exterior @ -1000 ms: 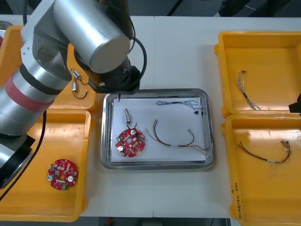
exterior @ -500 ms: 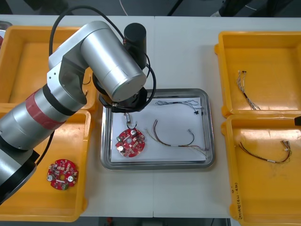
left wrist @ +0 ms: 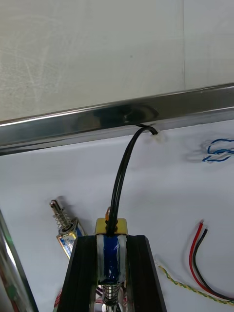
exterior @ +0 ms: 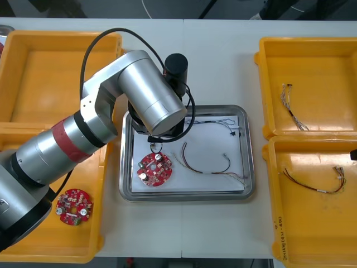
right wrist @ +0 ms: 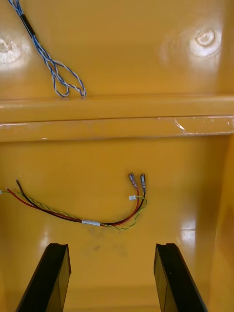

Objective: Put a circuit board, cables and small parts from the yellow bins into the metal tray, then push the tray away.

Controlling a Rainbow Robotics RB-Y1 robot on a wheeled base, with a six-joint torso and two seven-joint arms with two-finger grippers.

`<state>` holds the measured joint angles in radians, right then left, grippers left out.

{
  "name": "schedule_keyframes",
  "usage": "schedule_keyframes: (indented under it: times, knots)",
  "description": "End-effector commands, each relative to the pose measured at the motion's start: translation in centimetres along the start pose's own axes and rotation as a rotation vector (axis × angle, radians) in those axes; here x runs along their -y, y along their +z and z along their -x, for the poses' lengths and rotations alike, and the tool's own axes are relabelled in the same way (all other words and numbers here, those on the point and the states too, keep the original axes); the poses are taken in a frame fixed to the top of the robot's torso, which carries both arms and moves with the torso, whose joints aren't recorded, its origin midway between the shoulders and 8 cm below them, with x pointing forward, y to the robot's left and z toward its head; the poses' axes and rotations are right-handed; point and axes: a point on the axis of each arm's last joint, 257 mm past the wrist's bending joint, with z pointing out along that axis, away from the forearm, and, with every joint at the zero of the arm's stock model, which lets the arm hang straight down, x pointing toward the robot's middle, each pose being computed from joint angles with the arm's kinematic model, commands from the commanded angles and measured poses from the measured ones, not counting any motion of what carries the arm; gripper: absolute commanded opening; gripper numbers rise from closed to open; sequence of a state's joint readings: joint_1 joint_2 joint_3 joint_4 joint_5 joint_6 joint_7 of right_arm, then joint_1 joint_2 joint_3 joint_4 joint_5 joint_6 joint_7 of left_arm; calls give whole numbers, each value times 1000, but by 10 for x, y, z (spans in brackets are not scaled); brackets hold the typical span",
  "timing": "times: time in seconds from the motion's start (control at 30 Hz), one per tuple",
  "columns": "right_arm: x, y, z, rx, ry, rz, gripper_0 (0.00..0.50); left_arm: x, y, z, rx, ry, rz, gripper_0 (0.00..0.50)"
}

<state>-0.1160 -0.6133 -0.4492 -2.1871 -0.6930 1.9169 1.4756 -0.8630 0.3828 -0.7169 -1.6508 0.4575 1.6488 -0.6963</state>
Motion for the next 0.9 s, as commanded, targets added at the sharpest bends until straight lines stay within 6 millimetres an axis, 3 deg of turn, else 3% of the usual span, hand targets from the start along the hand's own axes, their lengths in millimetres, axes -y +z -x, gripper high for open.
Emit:
schedule_keyframes:
  times: [0.03,0.8,0.87,0.9]
  knots:
    - [3,-6,-5,10,63,-5,500,20,6,-11,7,-54,-25,1]
    - [-4,-3,-8,4,80,18,500,19,18,-15,32,-57,-25,6]
    - [-4,-3,-7,6,79,17,500,19,18,-15,32,-57,-25,58]
    - [-4,-3,-8,4,79,19,500,19,18,-15,32,-57,-27,130]
